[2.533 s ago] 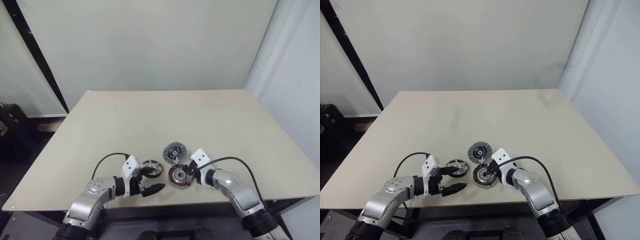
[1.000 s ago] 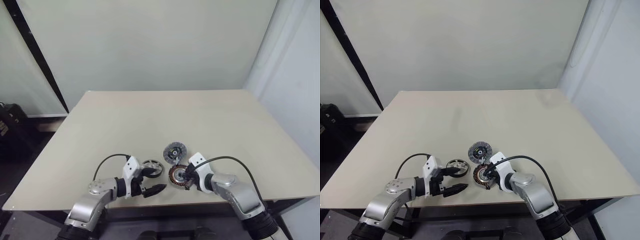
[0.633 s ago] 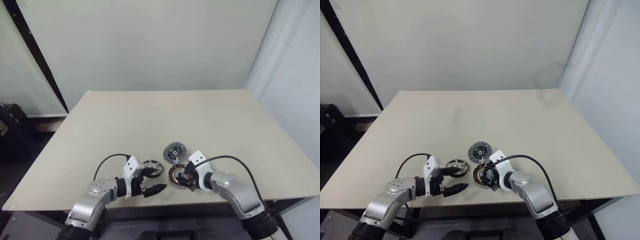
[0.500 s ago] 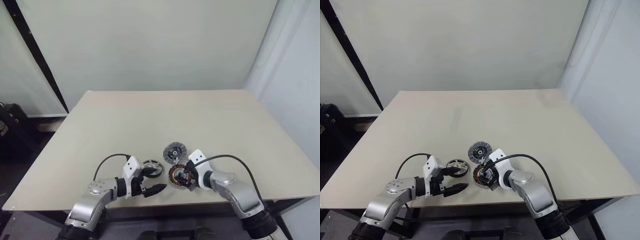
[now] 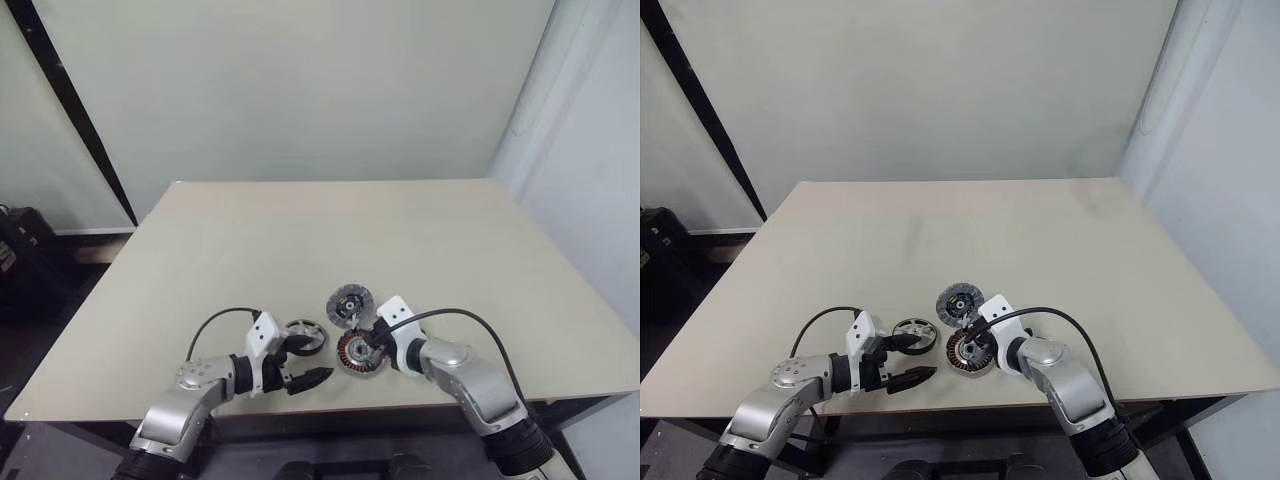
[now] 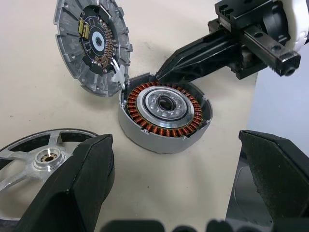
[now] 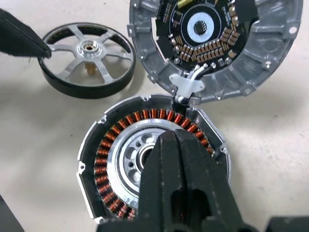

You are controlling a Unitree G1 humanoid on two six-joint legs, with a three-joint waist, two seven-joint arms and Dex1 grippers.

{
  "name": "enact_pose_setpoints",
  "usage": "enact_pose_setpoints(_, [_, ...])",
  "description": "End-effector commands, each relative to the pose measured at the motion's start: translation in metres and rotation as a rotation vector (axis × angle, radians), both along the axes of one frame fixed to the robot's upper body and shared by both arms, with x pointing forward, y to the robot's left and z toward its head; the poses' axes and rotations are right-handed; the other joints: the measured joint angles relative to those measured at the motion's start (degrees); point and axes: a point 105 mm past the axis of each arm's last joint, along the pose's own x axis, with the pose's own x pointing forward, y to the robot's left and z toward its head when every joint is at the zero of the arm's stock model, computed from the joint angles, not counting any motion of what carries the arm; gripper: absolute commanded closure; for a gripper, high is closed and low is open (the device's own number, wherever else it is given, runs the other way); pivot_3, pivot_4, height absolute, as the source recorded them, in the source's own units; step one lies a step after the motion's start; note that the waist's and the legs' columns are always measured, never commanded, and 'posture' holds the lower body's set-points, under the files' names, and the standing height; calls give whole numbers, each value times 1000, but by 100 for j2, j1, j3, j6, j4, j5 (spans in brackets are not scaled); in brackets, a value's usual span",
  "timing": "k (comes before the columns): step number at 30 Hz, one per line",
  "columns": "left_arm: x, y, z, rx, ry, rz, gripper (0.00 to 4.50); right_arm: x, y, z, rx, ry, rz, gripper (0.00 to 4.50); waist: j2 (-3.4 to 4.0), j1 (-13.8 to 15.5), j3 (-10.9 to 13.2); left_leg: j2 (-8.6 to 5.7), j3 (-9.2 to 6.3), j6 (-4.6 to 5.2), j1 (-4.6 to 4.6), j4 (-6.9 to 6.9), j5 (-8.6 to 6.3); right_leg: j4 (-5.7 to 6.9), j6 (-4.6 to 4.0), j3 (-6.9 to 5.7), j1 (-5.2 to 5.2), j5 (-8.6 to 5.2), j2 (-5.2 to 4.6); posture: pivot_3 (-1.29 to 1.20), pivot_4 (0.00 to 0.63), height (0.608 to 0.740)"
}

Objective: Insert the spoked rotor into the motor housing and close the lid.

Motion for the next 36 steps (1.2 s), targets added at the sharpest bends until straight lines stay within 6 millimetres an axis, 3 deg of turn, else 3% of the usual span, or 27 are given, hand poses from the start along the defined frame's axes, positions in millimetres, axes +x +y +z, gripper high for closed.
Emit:
enact_pose_setpoints(1, [5,0,12,-6,-56,-6,0,3,6,11,11,-52,24,4471,0,0,0,0,0,0,0,0,0,0,0,0,0,0,0,0,0,740])
enact_pose_setpoints(23, [3,1,12,-3,-52,0,0,8,7,-5,-59,-38,39,4471,0,0,0,1,0,0,2,2,0,0,0,0,2,0,0,0,0,740])
enact_pose_setpoints(36, [4,-1,12,-7,-50,0,0,2,3,14,-49,-49,55,4471,0,0,0,0,0,1,-13,-4,0,3,0,-1,-18,0,1,0,0,740])
